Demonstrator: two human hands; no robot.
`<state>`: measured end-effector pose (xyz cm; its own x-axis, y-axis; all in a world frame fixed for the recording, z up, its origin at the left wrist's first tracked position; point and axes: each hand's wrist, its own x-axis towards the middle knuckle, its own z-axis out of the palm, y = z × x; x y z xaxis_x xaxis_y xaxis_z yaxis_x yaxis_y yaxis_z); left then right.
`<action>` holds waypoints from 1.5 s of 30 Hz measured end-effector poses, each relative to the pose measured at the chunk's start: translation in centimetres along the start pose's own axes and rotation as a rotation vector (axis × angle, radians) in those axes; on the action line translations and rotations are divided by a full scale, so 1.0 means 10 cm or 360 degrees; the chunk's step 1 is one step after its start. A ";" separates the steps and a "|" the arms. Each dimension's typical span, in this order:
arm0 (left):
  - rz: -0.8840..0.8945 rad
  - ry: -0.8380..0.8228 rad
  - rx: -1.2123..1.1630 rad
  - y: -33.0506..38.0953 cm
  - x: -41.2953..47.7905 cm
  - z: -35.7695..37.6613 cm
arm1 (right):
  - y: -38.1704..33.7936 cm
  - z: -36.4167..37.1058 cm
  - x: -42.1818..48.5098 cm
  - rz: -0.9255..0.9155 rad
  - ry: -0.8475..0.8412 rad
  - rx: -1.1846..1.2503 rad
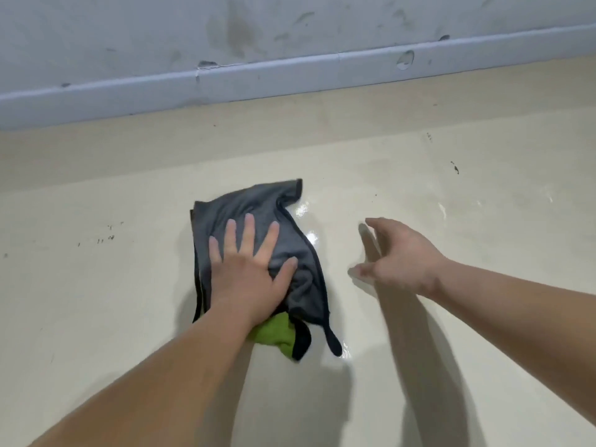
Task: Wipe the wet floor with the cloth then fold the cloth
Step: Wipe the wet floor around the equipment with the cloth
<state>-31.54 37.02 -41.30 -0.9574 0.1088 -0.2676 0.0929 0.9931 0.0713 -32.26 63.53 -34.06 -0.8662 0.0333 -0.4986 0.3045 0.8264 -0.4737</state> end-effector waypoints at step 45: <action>0.0004 0.0235 0.0287 -0.01 2.21 -0.61 | -0.33 -0.02 0.59 0.0120 -0.0199 -0.0744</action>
<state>-54.41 39.02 -41.35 -0.9855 0.1166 -0.1234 0.1298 0.9860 -0.1044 -38.45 61.08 -35.30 -0.7854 0.0588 -0.6162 0.1292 0.9891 -0.0702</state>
